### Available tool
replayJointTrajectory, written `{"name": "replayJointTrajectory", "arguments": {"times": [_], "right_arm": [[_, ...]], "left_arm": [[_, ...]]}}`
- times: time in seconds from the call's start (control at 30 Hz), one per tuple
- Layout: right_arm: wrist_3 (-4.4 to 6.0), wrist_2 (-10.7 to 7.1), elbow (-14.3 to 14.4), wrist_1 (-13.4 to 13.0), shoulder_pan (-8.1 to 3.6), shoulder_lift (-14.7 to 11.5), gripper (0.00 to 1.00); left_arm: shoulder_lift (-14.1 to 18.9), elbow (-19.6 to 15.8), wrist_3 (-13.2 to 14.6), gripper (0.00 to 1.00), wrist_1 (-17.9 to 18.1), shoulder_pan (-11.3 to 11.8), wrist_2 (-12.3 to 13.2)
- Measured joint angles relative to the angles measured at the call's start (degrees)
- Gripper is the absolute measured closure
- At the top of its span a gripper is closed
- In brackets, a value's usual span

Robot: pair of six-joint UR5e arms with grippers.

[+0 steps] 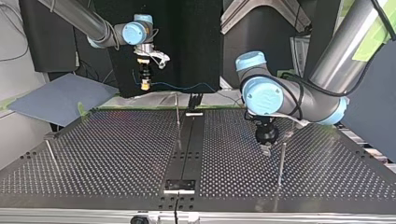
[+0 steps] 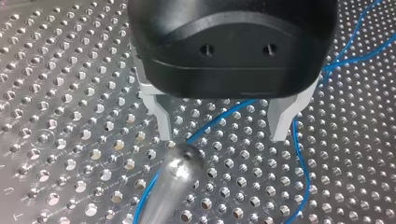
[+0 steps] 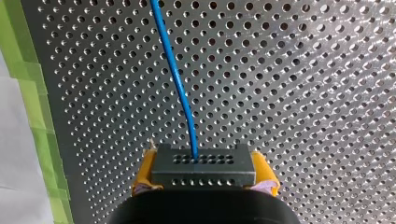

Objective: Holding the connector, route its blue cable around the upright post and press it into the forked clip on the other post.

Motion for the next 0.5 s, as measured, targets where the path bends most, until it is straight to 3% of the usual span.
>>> {"name": "replayJointTrajectory", "arguments": {"times": [0.23,0.5], "right_arm": [[0.00,0.00,0.01,0.07,0.01,0.00,1.00],[-0.02,0.00,0.02,0.35,0.01,0.00,1.00]], "left_arm": [[-0.35,0.00,-0.23,0.00,-0.11,-0.17,0.26],[-3.23,0.00,-0.10,0.00,-0.52,-0.82,-0.31]]}}
